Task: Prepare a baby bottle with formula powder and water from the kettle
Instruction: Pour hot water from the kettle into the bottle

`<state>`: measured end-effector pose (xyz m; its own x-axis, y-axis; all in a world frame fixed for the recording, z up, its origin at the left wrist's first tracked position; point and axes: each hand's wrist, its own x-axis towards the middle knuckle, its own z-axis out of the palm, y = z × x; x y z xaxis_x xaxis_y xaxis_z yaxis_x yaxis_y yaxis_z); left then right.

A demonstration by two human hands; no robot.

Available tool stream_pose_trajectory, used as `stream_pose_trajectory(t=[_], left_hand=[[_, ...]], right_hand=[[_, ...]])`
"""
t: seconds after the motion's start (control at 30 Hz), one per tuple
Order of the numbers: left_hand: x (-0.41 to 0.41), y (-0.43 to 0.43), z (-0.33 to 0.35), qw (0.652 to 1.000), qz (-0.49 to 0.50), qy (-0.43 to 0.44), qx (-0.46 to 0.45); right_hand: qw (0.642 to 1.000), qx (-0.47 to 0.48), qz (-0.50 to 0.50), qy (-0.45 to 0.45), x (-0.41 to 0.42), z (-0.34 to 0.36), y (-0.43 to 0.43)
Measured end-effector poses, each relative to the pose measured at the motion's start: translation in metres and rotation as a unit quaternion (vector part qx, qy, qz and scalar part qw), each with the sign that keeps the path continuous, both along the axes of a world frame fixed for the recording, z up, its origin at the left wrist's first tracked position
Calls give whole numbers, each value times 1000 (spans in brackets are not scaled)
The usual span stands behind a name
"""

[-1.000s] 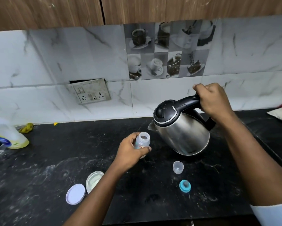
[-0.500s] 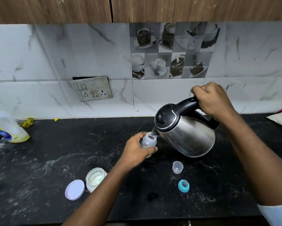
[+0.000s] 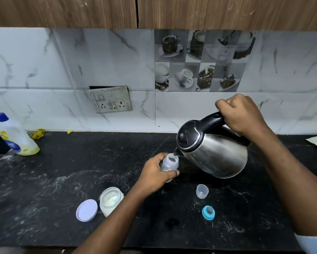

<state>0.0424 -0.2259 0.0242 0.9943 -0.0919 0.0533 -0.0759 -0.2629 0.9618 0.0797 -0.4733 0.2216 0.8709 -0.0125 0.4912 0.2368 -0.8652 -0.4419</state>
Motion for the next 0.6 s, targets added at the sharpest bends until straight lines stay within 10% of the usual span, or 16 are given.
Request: stream_pose_trajectory(t=[0.6], left_hand=[[-1, 9, -12, 1000, 2, 4, -5]], right_hand=[[1000, -11, -7, 0, -2, -1, 3]])
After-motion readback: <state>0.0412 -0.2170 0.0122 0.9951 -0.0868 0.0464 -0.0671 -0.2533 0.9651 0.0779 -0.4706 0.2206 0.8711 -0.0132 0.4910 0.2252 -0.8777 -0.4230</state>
